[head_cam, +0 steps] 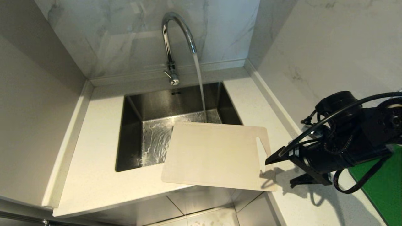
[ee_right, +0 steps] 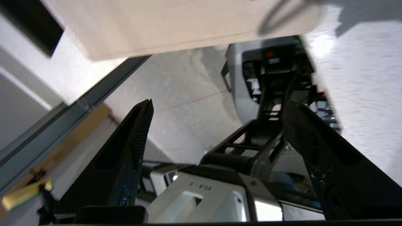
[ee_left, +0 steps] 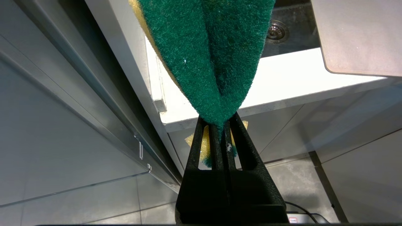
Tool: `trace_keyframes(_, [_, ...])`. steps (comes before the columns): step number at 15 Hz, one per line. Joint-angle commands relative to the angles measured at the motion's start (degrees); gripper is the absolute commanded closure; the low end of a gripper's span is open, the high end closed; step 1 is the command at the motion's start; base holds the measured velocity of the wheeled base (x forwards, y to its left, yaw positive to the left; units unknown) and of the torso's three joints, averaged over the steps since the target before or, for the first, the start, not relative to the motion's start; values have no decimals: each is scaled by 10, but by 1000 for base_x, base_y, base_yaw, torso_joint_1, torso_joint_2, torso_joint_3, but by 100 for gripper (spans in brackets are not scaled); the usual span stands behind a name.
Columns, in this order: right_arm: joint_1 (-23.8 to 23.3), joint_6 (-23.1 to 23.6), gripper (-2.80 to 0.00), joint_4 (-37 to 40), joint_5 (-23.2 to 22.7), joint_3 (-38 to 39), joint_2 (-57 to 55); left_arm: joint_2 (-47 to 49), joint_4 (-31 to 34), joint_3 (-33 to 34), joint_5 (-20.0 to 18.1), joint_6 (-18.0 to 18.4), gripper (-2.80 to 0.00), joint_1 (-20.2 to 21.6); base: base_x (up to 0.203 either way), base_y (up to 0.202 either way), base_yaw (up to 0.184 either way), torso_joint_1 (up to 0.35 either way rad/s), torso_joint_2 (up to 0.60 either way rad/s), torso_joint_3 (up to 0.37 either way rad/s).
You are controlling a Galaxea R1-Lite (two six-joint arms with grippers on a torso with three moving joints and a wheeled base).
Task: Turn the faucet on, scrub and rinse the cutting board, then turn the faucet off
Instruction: Pick up the cutting board
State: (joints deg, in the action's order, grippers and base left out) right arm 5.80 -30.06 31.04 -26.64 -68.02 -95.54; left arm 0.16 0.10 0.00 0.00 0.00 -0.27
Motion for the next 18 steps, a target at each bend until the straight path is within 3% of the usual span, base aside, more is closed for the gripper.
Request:
trace_keyframes(1, [35, -9, -280, 2, -18, -6, -31, 0, 0, 1, 0, 0, 0, 0, 0, 0, 0, 0, 0, 0])
trace_keyframes(4, [48, -26, -280, -18, -22, -9, -51, 0, 0, 0, 0, 0, 0, 0, 0, 0, 0, 0, 0, 0])
trace_keyframes(11, [46, 1, -280, -95, -35, 1, -73, 0, 0, 0, 0, 0, 0, 0, 0, 0, 0, 0, 0, 0])
trace_keyframes(13, [46, 42, -280, -119, -35, 4, -76, 1, 0, 0, 0, 0, 0, 0, 0, 0, 0, 0, 0, 0])
trace_keyframes(16, [46, 147, -280, -114, -29, 3, -79, 0, 0, 0, 0, 0, 0, 0, 0, 0, 0, 0, 0, 0])
trace_keyframes(18, [47, 168, -280, -118, -22, -4, -83, 0, 0, 0, 0, 0, 0, 0, 0, 0, 0, 0, 0, 0])
